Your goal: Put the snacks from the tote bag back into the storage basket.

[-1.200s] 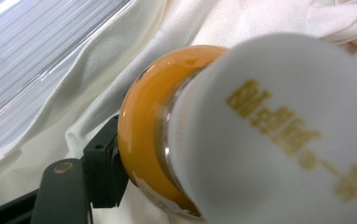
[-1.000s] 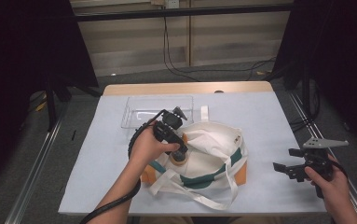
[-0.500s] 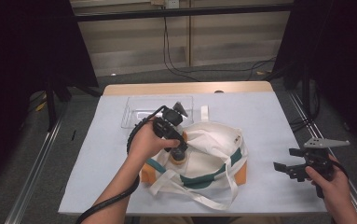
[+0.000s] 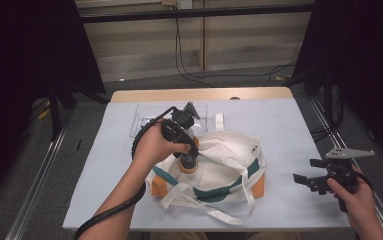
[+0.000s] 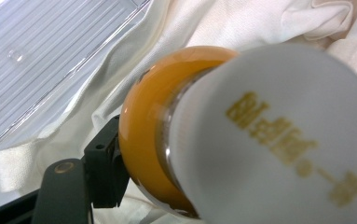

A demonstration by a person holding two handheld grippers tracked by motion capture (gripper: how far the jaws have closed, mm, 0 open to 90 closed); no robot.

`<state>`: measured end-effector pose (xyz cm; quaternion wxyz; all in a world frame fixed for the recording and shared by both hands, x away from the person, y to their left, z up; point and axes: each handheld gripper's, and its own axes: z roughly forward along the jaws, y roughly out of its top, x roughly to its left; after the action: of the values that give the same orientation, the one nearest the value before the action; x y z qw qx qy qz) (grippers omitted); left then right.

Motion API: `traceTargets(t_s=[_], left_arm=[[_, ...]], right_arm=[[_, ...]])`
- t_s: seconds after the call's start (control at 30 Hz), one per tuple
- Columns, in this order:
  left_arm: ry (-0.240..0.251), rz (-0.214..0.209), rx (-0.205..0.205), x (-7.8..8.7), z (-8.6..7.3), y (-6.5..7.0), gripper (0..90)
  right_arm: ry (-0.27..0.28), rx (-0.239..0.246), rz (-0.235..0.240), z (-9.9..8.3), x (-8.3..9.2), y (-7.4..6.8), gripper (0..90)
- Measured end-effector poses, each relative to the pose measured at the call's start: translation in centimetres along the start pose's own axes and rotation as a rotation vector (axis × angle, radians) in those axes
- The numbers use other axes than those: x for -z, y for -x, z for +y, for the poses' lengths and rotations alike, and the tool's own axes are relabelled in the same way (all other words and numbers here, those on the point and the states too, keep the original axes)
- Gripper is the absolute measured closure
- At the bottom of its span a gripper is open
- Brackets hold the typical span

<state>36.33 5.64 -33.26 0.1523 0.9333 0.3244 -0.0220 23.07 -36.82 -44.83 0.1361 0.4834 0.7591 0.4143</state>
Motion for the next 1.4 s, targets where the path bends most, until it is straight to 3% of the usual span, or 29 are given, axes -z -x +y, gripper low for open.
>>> traceTargets(t_s=[0.5, 1.4], left_arm=[[-0.022, 0.005, -0.018, 1.9, 1.4, 0.3, 29.9], [-0.047, -0.002, -0.051, 4.0, 3.8, 1.0, 30.0]], right_arm=[[0.002, 0.000, 0.003, 0.0, 0.0, 0.1, 3.6], [0.006, -0.005, 0.010, 0.1, 0.1, 0.0, 3.6]])
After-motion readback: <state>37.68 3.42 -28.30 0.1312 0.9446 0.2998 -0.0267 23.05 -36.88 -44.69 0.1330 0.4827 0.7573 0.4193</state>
